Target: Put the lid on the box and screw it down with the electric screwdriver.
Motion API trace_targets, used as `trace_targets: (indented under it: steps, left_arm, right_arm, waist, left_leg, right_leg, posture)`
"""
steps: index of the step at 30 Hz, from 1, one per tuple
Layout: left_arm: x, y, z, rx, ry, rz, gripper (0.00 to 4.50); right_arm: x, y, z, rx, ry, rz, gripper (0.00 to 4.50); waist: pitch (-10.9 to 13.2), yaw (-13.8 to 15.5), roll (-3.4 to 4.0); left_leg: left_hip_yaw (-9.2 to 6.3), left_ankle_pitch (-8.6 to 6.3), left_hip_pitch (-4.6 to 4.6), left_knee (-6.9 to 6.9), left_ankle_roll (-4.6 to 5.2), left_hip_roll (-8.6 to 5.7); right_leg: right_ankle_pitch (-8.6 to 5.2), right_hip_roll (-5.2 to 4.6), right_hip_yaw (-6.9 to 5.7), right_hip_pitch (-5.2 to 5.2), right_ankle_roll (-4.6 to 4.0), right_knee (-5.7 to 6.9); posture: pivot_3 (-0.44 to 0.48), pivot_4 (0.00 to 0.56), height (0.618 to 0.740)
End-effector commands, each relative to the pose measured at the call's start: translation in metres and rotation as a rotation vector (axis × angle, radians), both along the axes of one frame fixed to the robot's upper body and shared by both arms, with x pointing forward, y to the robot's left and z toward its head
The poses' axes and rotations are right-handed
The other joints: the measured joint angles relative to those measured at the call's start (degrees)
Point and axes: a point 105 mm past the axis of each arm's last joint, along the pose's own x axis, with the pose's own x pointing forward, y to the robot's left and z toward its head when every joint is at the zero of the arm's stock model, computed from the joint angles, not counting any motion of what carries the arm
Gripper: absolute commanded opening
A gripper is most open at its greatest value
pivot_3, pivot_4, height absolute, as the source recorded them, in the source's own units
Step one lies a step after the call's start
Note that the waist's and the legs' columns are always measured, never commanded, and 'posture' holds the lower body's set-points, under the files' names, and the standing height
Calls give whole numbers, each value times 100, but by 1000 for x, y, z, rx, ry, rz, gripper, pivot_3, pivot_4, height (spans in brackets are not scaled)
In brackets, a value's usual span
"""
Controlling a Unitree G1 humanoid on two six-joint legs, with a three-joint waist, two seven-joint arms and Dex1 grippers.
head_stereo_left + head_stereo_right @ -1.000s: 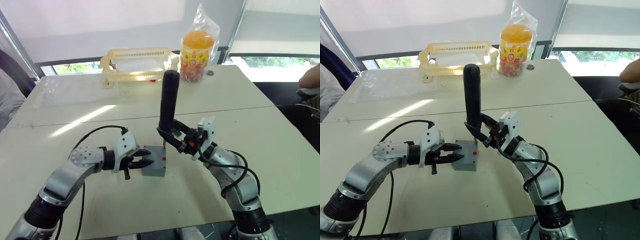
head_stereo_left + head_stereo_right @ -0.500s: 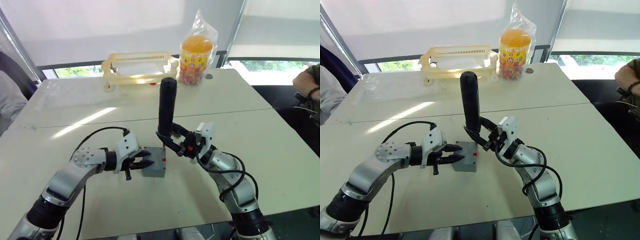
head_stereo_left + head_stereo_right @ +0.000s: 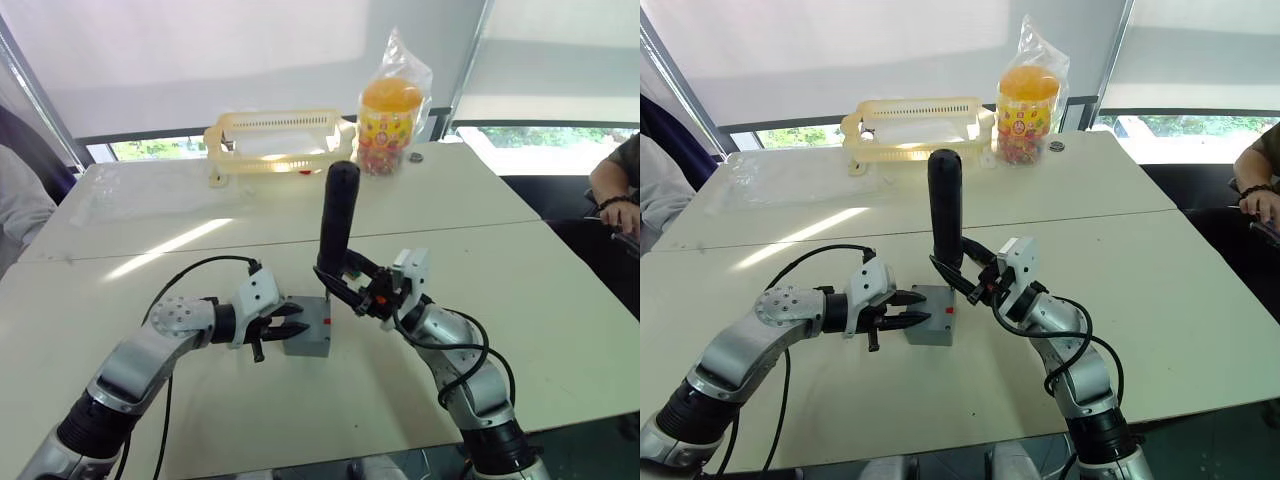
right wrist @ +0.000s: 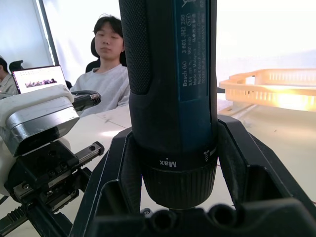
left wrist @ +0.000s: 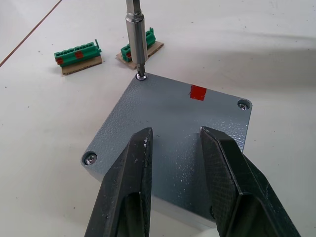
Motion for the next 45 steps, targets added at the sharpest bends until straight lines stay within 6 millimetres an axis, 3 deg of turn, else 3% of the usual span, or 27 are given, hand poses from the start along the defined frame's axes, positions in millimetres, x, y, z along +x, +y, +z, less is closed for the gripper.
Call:
trace_targets:
  steps: [1,9,33,45]
  left_arm:
    - [-1,4,-17,49,49,21,1519]
    - [-3,3,-17,48,46,22,1519]
    - [-3,1,-19,45,41,31,1519]
    - [-3,1,-20,45,44,33,1519]
  right_arm:
    - [-7,11,-36,-105,103,54,1764]
    - [-10,11,-49,-159,116,72,1764]
    - [12,3,-67,-169,259,-21,1764]
    - [15,1,-66,-139,265,-51,1764]
  waist:
    - [-10,-1,1]
    - [-16,-5,-2]
    - [-62,-4,-26]
    - [-69,-2,-33]
  left_leg:
    - [0,-1,2,0,1,0]
    - [4,-13,73,-16,16,0]
    - [4,-12,90,-55,15,1]
    - [3,-11,99,-79,14,1]
  right_leg:
    - [-3,0,1,2,-2,0]
    - [-46,-2,4,65,-31,-7]
    - [-56,-4,5,65,-45,-13]
    - [-57,-6,6,67,-47,-31]
  posture:
    - [0,150,740]
    - [0,150,740]
    - [0,150,740]
    - [0,150,740]
